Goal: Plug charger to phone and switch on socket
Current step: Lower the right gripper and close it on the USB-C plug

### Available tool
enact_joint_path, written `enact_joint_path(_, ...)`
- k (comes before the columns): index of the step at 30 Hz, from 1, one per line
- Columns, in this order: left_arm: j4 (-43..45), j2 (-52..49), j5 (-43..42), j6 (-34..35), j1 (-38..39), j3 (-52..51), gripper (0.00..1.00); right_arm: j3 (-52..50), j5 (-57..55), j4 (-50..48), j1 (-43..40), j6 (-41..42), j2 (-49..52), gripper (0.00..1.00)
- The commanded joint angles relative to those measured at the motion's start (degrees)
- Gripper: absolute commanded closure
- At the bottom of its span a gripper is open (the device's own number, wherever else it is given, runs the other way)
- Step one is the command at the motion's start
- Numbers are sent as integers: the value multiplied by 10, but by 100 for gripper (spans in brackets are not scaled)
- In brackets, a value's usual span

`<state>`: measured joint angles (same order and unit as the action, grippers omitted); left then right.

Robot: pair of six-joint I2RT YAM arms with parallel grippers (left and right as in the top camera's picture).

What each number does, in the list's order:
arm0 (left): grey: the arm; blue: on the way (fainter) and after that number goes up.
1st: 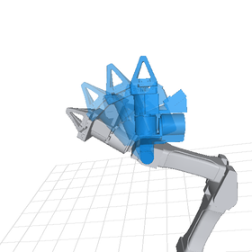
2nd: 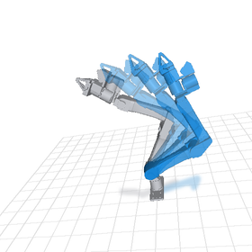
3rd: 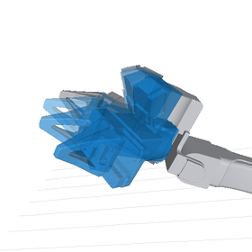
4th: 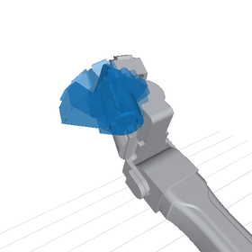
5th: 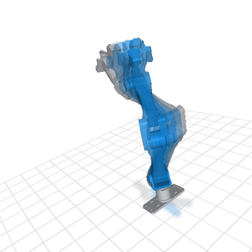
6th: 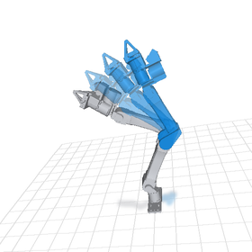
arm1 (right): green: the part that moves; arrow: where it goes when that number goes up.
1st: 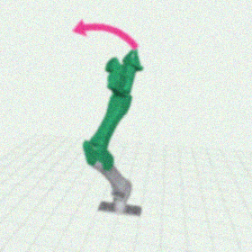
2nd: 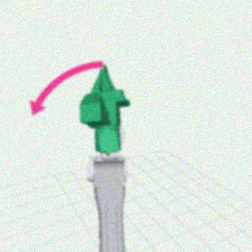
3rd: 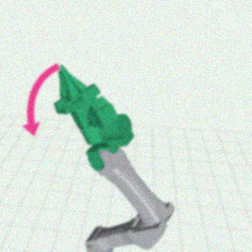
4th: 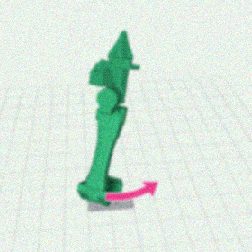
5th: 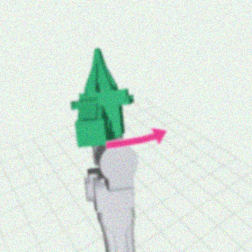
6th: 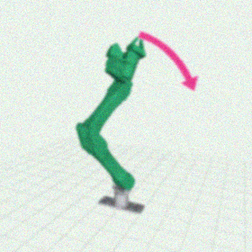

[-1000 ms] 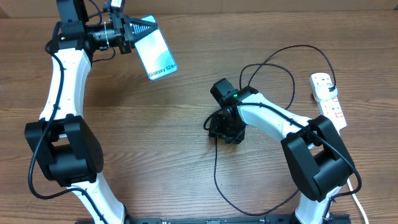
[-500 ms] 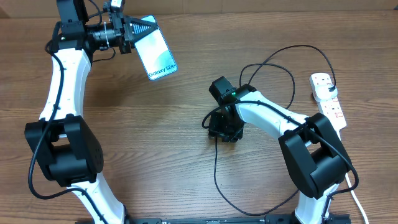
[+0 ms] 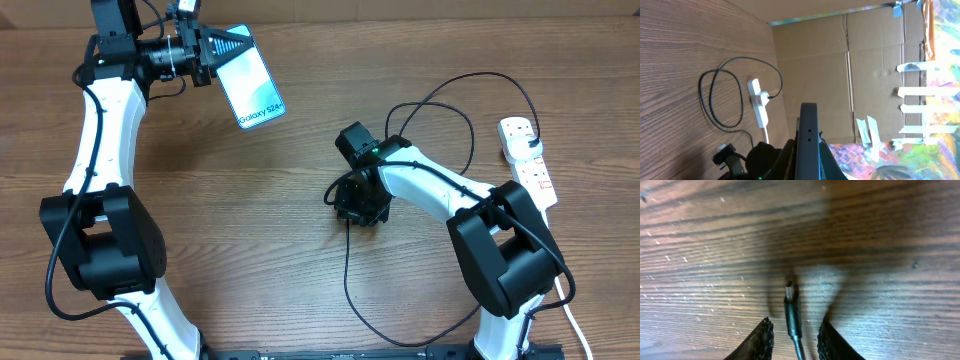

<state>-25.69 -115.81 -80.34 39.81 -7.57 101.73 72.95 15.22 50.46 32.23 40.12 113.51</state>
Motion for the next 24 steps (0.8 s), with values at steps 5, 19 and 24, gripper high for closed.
enact_joint_path(5,2,19,-14,-13,2,13,96,11,-10,-10,-1,3,14,72)
enact_joint_path(19,2,19,-38,-22,2,13,96,11,-62,20,0,-16,14,74)
enact_joint_path(24,2,19,-37,-26,2,13,96,11,-62,5,1,-16,14,73)
